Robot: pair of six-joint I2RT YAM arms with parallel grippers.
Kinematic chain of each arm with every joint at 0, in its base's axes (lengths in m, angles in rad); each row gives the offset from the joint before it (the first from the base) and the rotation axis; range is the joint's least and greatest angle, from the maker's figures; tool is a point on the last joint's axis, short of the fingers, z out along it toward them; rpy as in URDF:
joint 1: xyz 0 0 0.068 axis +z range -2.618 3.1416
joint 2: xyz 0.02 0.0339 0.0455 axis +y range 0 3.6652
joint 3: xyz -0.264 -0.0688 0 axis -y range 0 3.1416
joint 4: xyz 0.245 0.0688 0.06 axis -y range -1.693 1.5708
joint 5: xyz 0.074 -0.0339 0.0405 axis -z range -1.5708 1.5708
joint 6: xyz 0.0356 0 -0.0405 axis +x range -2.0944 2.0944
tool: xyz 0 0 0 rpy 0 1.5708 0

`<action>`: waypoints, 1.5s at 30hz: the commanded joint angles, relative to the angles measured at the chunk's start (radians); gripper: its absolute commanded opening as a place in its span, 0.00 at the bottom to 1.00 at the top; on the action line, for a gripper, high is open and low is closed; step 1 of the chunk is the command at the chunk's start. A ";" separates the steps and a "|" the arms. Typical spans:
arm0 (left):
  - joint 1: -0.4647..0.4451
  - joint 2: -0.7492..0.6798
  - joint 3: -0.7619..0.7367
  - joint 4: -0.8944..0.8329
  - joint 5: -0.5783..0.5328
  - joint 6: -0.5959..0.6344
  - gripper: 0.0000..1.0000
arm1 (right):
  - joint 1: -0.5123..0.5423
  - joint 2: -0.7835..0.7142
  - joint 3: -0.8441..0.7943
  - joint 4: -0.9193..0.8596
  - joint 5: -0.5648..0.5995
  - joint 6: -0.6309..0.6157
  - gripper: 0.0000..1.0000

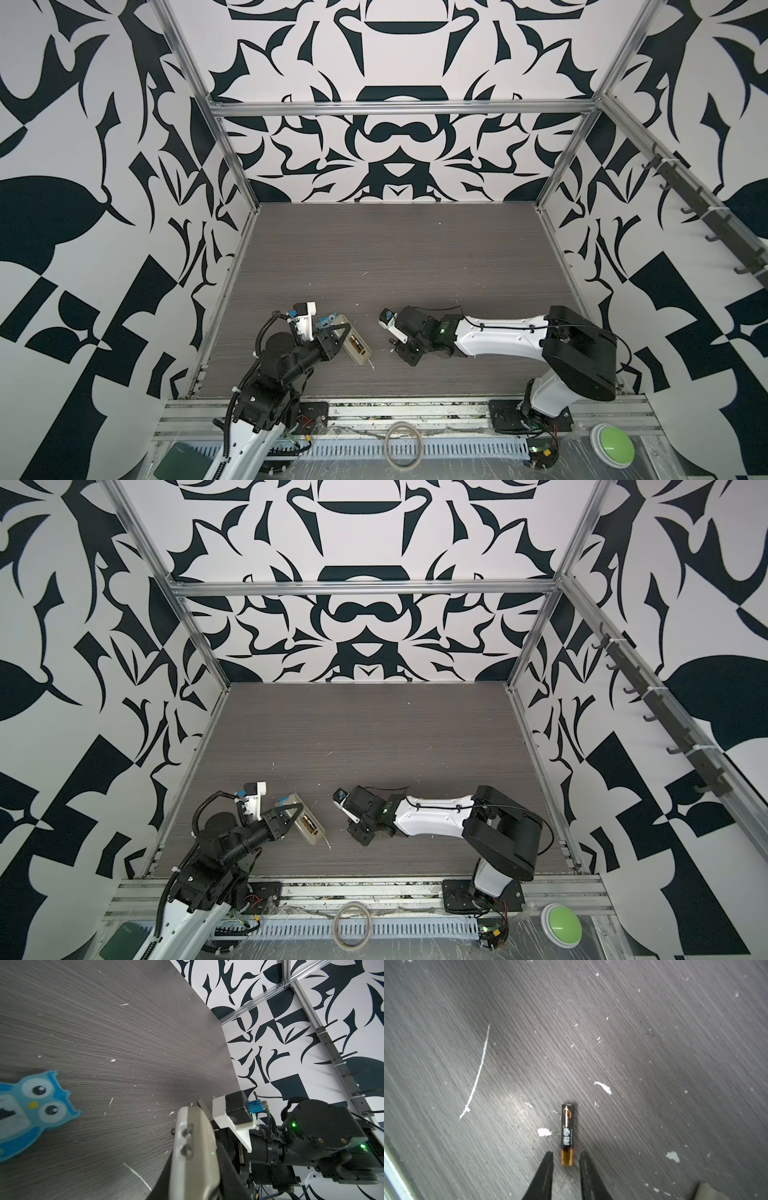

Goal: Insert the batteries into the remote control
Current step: 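Carry the AA battery with the right gripper over the remote's compartment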

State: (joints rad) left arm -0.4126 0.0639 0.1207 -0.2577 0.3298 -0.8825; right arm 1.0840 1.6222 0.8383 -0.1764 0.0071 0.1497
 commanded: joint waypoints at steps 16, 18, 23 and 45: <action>-0.002 0.001 -0.012 0.031 -0.004 0.007 0.00 | -0.001 0.028 -0.010 0.009 -0.004 -0.009 0.21; -0.002 -0.001 -0.012 0.031 -0.005 0.007 0.00 | -0.001 0.029 -0.011 0.011 -0.002 -0.009 0.19; -0.002 -0.001 -0.013 0.031 -0.008 0.007 0.00 | -0.001 0.021 -0.015 0.012 0.001 -0.010 0.13; -0.002 0.003 -0.031 0.091 -0.034 -0.009 0.00 | 0.000 -0.162 -0.051 0.005 0.029 -0.020 0.00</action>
State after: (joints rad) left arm -0.4126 0.0662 0.1047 -0.2272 0.3069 -0.8860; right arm 1.0840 1.5188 0.7872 -0.1665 0.0113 0.1364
